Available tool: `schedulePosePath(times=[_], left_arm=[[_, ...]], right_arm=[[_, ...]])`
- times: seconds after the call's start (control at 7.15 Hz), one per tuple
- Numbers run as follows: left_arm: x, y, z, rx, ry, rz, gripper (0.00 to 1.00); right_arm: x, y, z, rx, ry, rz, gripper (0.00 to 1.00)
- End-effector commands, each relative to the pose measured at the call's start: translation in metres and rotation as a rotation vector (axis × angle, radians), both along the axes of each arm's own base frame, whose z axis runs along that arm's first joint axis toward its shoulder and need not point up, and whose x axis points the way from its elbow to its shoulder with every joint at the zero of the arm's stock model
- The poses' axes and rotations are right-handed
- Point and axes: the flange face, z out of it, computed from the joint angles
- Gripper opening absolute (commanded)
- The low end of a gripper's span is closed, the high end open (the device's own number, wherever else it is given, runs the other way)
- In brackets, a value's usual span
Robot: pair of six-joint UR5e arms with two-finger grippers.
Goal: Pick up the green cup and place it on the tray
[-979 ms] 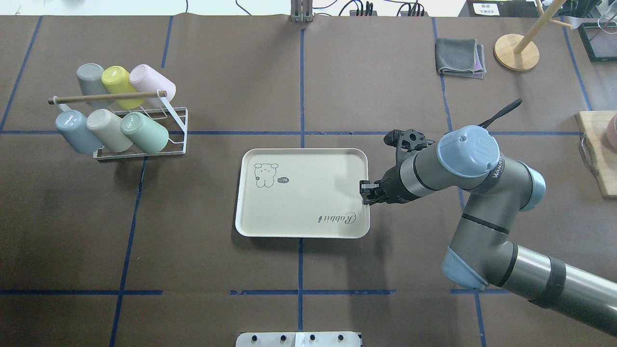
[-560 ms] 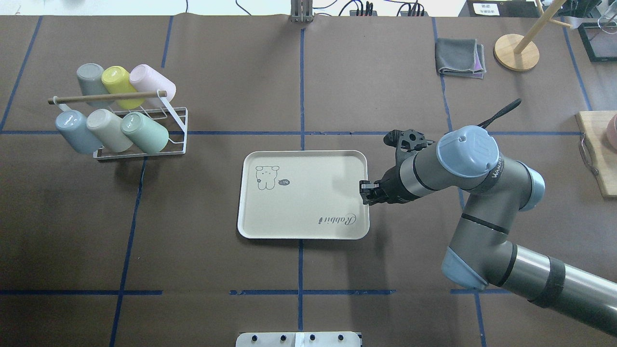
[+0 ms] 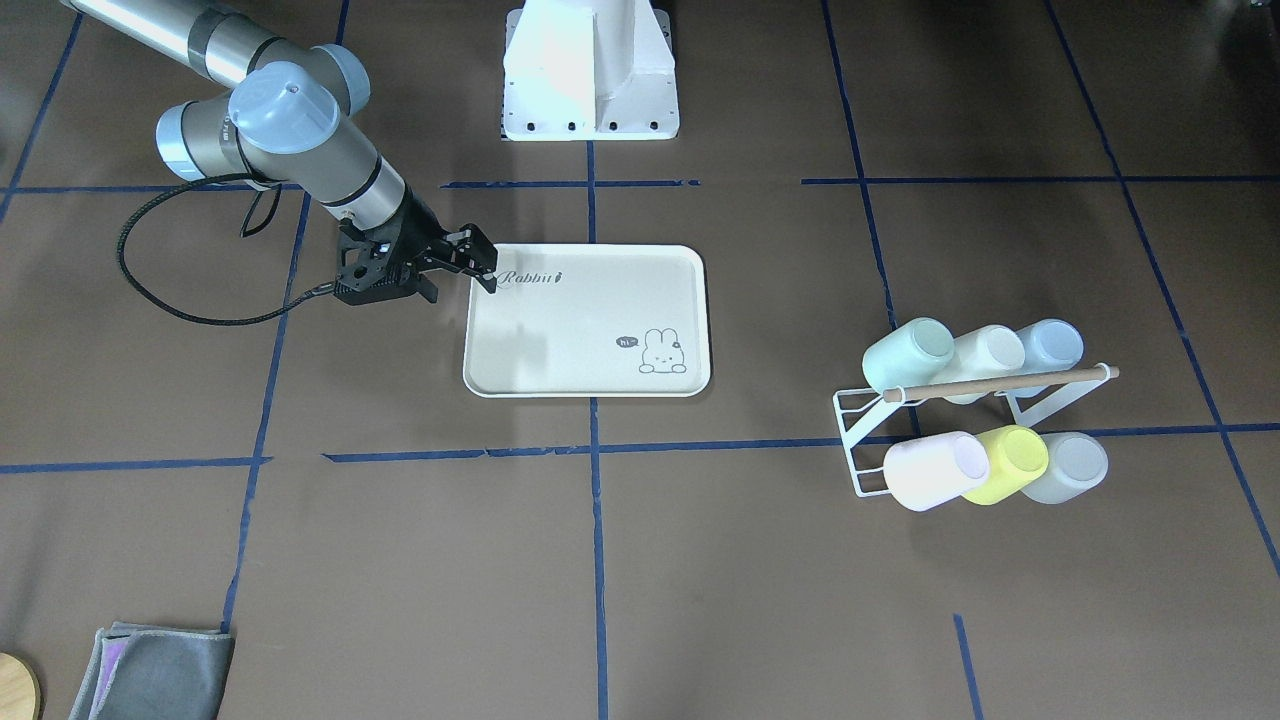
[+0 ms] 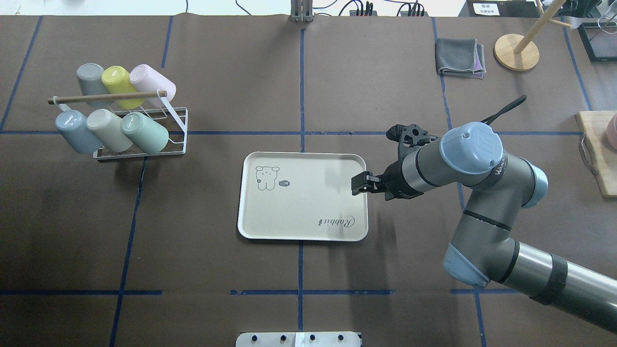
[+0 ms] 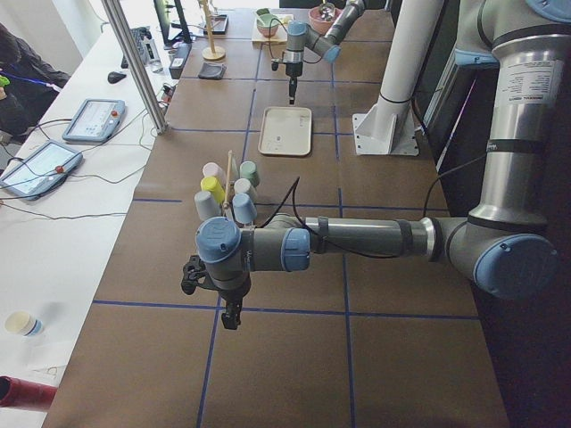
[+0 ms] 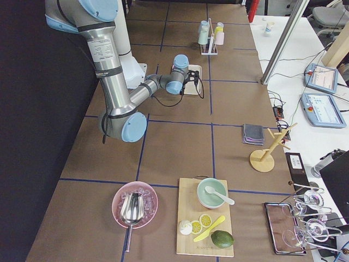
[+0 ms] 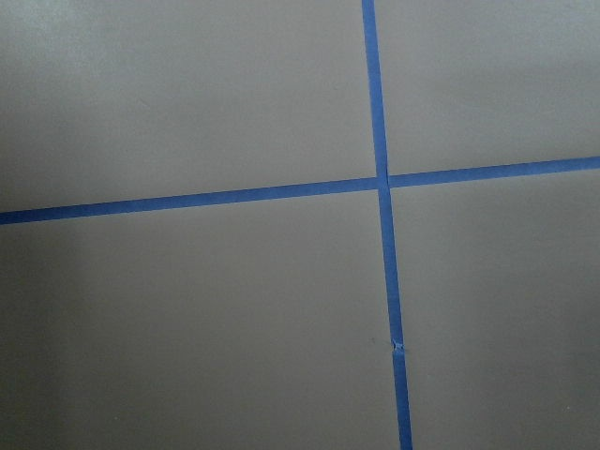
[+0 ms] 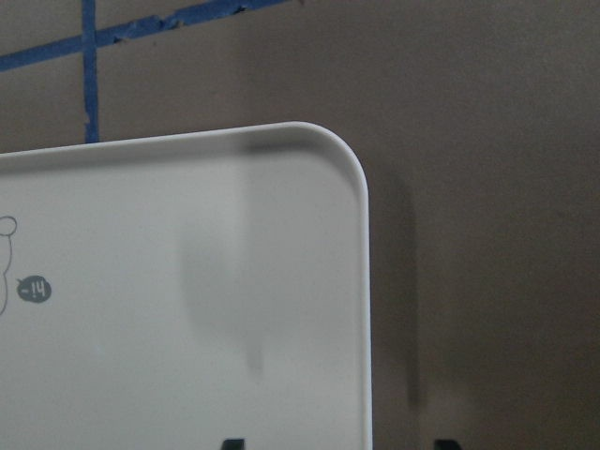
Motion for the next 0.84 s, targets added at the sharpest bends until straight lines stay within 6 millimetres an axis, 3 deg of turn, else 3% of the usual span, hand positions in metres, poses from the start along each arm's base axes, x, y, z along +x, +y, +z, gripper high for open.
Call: schedulePosePath(times=[0.0,0.28,0.42,0.56,0.7], left_arm=[[0.008,-0.016,-0.055,0.095,-0.004,0.013,1.00],[0.052,-0.027,-0.100,0.191,-0.006,0.099,1.00],[0.061,-0.038,-0.129,0.247,0.001,0.114,1.00],[0.086,-0.042,-0.160,0.303,0.006,0.158,1.00],[0.093,-0.034,-0.189,0.320,0.006,0.170,1.00]], right_arm=[[0.027,-0.020,-0.006,-0.024,0.023,0.044,1.00],[0.063,-0.037,-0.015,-0.077,0.097,0.085,1.00],[0.093,-0.049,-0.020,-0.087,0.133,0.096,1.00],[0.121,-0.056,-0.027,-0.061,0.180,0.086,1.00],[0.143,-0.061,-0.029,-0.050,0.248,0.060,1.00]])
